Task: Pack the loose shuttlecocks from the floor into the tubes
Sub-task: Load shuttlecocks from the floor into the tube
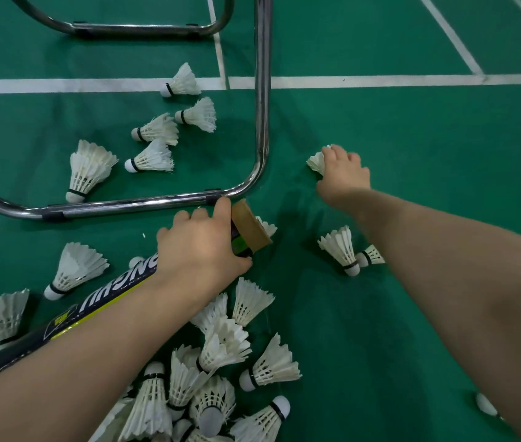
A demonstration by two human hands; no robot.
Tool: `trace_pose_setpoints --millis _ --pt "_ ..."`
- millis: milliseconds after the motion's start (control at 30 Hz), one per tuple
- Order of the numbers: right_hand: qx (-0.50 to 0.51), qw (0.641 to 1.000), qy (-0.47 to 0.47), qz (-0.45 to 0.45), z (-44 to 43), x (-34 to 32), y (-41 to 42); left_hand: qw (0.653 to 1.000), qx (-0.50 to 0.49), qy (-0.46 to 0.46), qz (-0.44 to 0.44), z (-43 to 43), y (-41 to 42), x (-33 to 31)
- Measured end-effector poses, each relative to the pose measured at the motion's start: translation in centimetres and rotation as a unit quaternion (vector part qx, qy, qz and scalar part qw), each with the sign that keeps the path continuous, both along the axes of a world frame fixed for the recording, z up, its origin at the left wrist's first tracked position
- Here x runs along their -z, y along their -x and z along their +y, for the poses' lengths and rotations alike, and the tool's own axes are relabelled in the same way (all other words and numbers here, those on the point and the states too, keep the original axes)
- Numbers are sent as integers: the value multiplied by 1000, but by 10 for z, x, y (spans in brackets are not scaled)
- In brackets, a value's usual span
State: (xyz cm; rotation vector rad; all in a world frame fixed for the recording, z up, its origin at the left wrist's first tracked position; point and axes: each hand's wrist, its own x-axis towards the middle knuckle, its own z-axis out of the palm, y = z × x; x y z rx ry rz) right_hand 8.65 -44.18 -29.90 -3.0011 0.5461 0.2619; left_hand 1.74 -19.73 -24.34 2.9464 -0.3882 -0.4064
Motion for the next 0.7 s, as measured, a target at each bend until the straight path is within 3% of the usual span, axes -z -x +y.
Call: trace_pose_setpoints --millis 367,700 --pt "-100 976 138 134 13 0 -29 1000 5 -2 12 1 -5 0" --pt "37 999 15 36 7 0 -9 1000 9 3 7 4 -7 4"
